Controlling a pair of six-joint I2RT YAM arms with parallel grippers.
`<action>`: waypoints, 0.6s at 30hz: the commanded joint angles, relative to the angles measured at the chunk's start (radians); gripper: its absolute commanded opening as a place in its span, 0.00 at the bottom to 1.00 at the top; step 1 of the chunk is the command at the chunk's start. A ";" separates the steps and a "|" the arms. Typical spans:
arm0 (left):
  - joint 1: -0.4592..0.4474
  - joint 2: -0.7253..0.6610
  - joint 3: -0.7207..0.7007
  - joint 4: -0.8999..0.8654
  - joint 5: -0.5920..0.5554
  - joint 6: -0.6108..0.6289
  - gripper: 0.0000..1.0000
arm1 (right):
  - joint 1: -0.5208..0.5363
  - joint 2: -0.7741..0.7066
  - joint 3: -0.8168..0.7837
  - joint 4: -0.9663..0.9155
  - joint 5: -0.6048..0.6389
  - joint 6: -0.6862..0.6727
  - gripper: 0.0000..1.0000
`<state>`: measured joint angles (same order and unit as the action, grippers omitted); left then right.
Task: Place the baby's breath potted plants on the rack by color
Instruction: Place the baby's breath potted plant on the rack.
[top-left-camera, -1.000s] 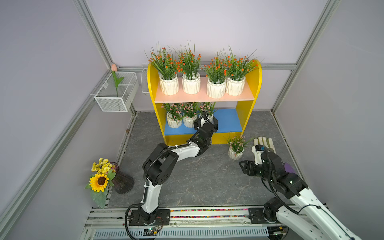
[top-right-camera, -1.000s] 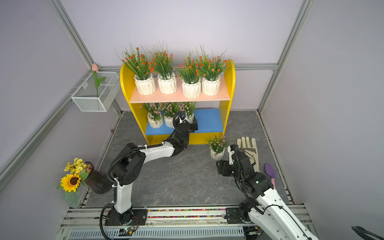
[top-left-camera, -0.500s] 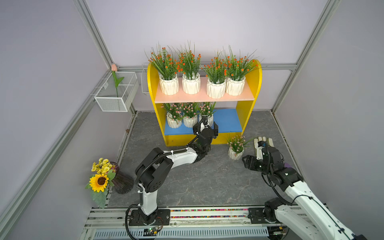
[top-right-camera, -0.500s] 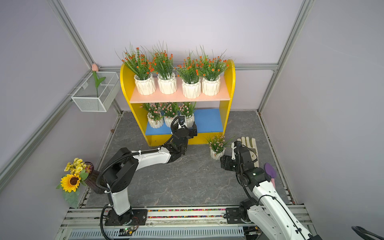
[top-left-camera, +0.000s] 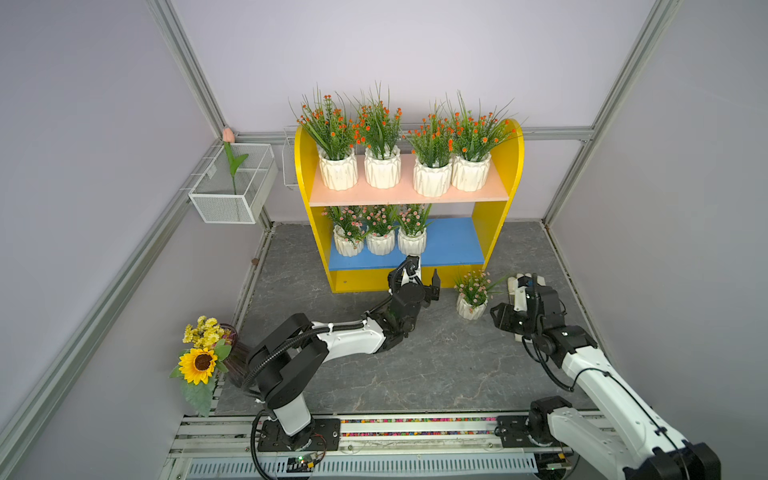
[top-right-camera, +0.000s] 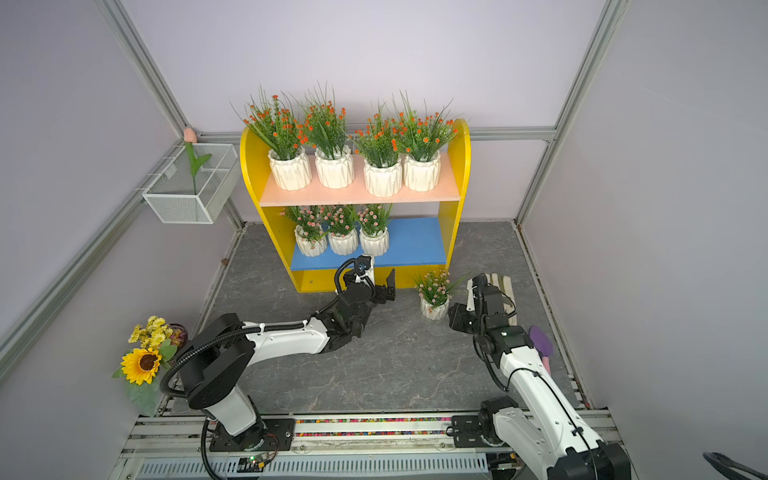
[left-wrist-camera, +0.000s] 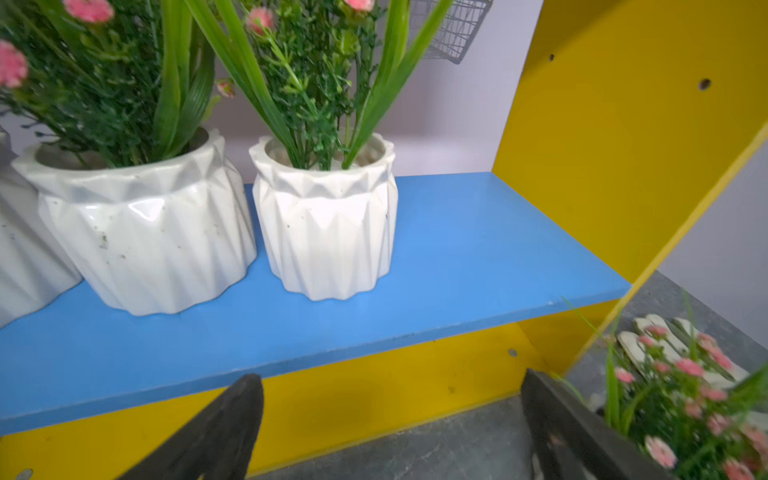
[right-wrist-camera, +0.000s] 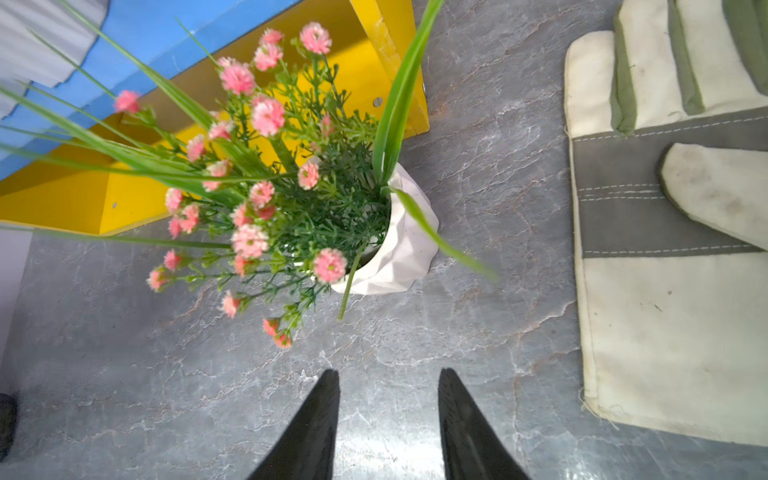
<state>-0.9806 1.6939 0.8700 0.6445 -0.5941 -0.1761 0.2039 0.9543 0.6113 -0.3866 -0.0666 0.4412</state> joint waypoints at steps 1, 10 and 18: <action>-0.005 -0.019 -0.055 0.055 0.090 -0.039 1.00 | -0.027 0.055 -0.010 0.087 -0.017 -0.007 0.37; -0.041 0.036 -0.201 0.248 0.267 -0.011 1.00 | -0.043 0.180 0.046 0.135 -0.010 -0.037 0.29; -0.061 0.049 -0.247 0.285 0.306 0.011 1.00 | -0.044 0.244 0.086 0.156 -0.011 -0.051 0.26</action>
<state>-1.0355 1.7309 0.6334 0.8787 -0.3149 -0.1795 0.1650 1.1790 0.6670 -0.2600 -0.0696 0.4091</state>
